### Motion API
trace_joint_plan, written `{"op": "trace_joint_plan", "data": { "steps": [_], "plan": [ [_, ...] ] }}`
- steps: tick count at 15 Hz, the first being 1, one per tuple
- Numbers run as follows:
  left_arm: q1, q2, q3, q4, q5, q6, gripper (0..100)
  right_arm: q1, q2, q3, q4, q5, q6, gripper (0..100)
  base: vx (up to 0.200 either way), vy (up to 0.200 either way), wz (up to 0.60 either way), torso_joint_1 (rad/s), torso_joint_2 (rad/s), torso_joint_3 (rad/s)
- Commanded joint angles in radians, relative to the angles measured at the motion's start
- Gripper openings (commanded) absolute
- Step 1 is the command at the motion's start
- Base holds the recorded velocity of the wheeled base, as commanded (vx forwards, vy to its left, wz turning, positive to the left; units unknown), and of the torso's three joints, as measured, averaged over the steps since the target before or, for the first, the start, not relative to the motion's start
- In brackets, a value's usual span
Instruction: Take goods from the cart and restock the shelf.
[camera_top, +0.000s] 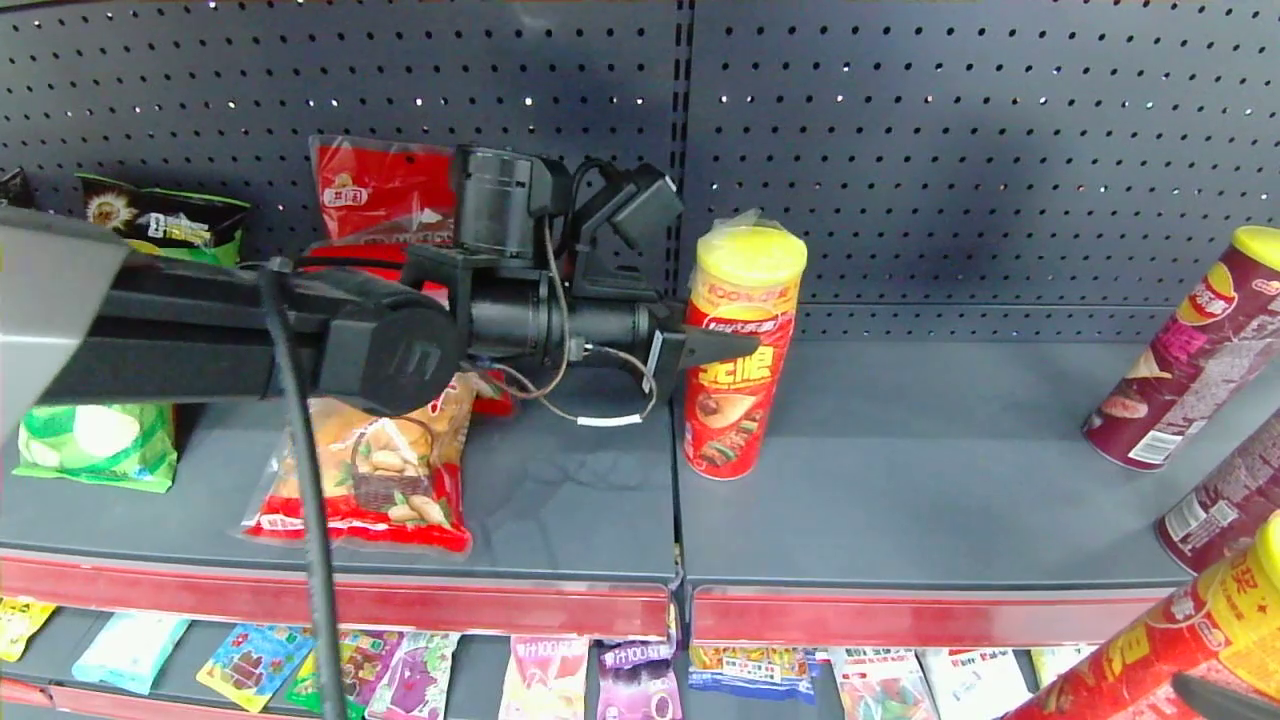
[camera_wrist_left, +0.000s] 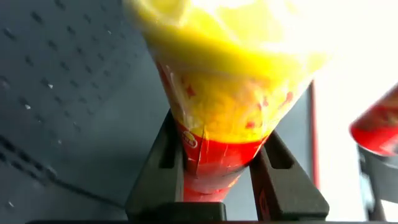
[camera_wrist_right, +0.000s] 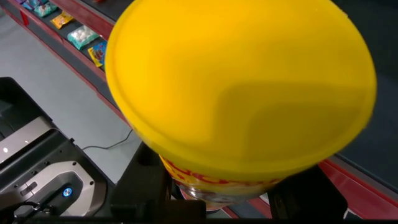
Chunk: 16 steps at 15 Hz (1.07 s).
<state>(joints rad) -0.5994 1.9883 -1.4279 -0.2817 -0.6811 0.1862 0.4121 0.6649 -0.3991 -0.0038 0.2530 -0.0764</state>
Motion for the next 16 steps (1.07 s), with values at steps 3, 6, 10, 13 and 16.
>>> {"op": "trace_joint_plan", "data": {
  "steps": [3,6,10,13,16],
  "plan": [
    [-0.054,-0.169,0.253,-0.086,0.038,-0.004,0,0.001,0.007,-0.001,-0.001,0.000,0.000,0,0.000,0.000,0.00,0.000,0.00,0.000],
    [-0.074,-0.192,0.325,-0.137,0.052,-0.008,0,0.001,0.009,-0.003,-0.001,0.000,0.000,0,0.000,0.000,0.00,0.000,0.00,0.000],
    [-0.089,-0.207,0.328,-0.137,0.072,-0.039,0,0.001,0.009,-0.001,-0.001,0.000,0.000,0,0.000,0.000,0.00,0.000,0.00,0.000],
    [-0.091,-0.206,0.330,-0.137,0.078,-0.045,0,0.001,0.013,-0.003,-0.001,0.000,0.000,0,0.000,0.000,0.00,0.000,0.00,0.000],
    [-0.091,-0.207,0.337,-0.137,0.078,-0.047,0,0.001,0.015,-0.003,-0.001,0.000,0.000,0,0.000,0.000,0.00,0.000,0.00,0.000]
  ]
}}
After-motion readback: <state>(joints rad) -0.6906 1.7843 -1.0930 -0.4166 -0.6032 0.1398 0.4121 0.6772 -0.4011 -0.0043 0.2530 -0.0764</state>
